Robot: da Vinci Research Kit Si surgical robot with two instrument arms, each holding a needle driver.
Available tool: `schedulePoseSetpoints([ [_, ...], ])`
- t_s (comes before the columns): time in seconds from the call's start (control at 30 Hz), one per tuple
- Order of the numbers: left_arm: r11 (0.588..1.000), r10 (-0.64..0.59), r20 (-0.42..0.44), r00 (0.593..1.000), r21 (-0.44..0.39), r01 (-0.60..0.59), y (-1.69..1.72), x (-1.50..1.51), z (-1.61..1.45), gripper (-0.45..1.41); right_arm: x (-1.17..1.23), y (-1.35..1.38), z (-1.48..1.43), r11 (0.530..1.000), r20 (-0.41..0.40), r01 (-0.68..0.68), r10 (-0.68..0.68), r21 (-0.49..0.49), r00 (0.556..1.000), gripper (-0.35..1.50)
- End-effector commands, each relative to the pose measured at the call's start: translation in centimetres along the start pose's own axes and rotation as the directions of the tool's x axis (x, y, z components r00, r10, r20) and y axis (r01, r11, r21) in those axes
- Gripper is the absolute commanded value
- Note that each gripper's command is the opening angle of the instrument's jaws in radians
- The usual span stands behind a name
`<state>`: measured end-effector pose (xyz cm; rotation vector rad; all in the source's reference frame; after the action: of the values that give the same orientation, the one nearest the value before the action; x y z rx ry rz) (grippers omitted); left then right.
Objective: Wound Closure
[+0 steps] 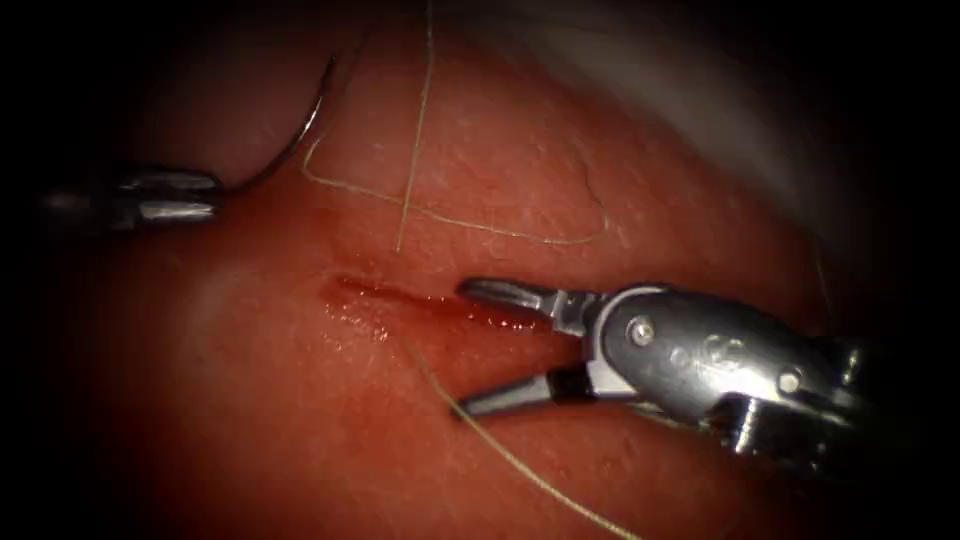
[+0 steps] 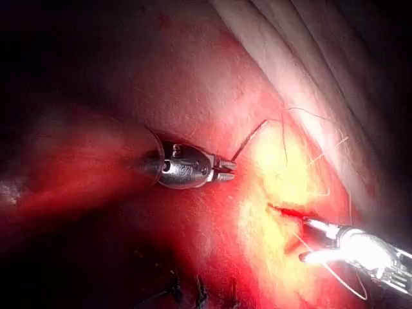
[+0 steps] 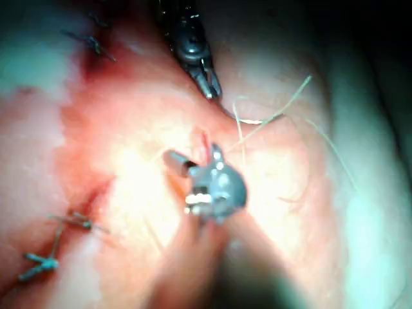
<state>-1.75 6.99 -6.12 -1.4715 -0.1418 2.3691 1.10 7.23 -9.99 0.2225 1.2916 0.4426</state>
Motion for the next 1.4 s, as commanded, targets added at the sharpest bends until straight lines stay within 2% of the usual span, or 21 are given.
schedulePoseSetpoints([
  [0.03,1.000,-0.003,0.000,1.000,-0.003,0.003,0.03,-0.04,0.04,-0.35,0.03,-0.06,0.15,1.000,-0.003,0.000,0.000,0.006,1.000,0.89],
  [0.07,1.000,-0.004,-0.001,1.000,-0.007,0.004,0.03,-0.03,0.04,-0.35,0.04,-0.08,0.18,1.000,-0.003,0.000,0.000,0.006,1.000,0.88],
  [0.17,1.000,-0.010,0.000,1.000,-0.007,0.010,0.00,0.04,-0.01,-0.35,0.04,-0.08,0.23,1.000,-0.003,0.000,0.000,0.002,1.000,0.62],
  [0.2,1.000,-0.013,0.001,1.000,-0.003,0.013,-0.01,0.07,-0.03,-0.35,0.04,-0.07,0.24,1.000,-0.003,0.000,0.000,0.002,1.000,0.49],
  [0.27,1.000,-0.016,0.002,1.000,-0.002,0.016,-0.01,0.10,-0.04,-0.35,0.03,-0.05,0.22,1.000,-0.003,0.000,0.000,0.002,1.000,0.04],
  [0.3,1.000,-0.019,0.001,1.000,-0.004,0.019,-0.01,0.13,-0.05,-0.35,0.03,-0.02,0.20,1.000,-0.003,0.000,0.000,0.006,1.000,-0.35],
  [0.43,1.000,-0.024,0.002,1.000,-0.005,0.024,-0.03,0.19,-0.08,-0.35,0.04,-0.02,0.15,1.000,-0.005,-0.001,0.001,0.023,1.000,-0.35],
  [0.5,1.000,-0.025,0.002,1.000,-0.003,0.025,-0.04,0.20,-0.08,-0.35,0.06,-0.05,0.13,0.998,-0.004,-0.013,0.013,0.064,1.000,-0.35],
  [0.53,1.000,-0.026,0.006,1.000,-0.003,0.026,-0.04,0.21,-0.10,-0.35,0.07,-0.10,0.10,0.994,0.017,-0.012,0.010,0.105,1.000,-0.35],
  [0.77,0.999,-0.032,0.007,0.999,0.000,0.032,-0.05,0.27,-0.12,-0.35,0.15,-0.37,0.10,0.979,0.072,-0.022,0.008,0.205,0.997,-0.35],
  [1.0,0.999,-0.034,0.009,0.999,0.005,0.034,-0.05,0.29,-0.12,-0.35,0.17,-0.38,0.13,0.980,0.076,-0.023,0.008,0.196,0.997,-0.35],
  [1.03,0.999,-0.034,0.009,0.999,0.006,0.034,-0.05,0.28,-0.12,-0.35,0.18,-0.37,0.13,0.984,0.075,-0.023,0.010,0.174,0.997,0.04],
  [1.07,0.999,-0.033,0.009,0.999,0.007,0.033,-0.05,0.28,-0.11,-0.35,0.20,-0.35,0.13,0.989,0.071,-0.023,0.013,0.145,0.997,0.52],
  [1.1,0.999,-0.032,0.010,0.999,0.011,0.032,-0.05,0.27,-0.10,-0.35,0.25,-0.30,0.13,0.996,0.065,-0.030,0.024,0.085,0.998,1.19],
  [1.13,0.999,-0.032,0.010,0.999,0.011,0.032,-0.06,0.27,-0.09,-0.35,0.29,-0.26,0.12,0.997,0.061,-0.036,0.032,0.062,0.998,1.31],
  [1.23,0.999,-0.034,0.013,0.999,0.021,0.034,-0.10,0.28,-0.11,-0.34,0.38,-0.15,0.03,0.998,0.057,-0.059,0.058,0.020,0.997,1.43],
  [1.27,0.999,-0.035,0.013,0.999,0.021,0.034,-0.11,0.29,-0.11,-0.20,0.39,-0.13,0.01,0.998,0.057,-0.056,0.056,0.014,0.997,1.46],
  [1.33,0.997,-0.077,0.010,0.997,0.020,0.077,-0.13,0.31,-0.12,0.28,0.40,-0.09,-0.07,0.998,0.058,-0.056,0.056,0.004,0.997,1.46],
  [1.37,0.983,-0.181,0.002,0.983,0.019,0.181,-0.16,0.35,-0.13,0.57,0.41,-0.04,-0.13,0.999,0.056,-0.048,0.049,-0.002,0.997,1.48],
  [1.4,0.962,-0.271,0.003,0.963,0.038,0.271,-0.22,0.44,-0.16,0.71,0.41,0.01,-0.21,0.998,0.058,-0.053,0.054,-0.013,0.997,1.48],
])
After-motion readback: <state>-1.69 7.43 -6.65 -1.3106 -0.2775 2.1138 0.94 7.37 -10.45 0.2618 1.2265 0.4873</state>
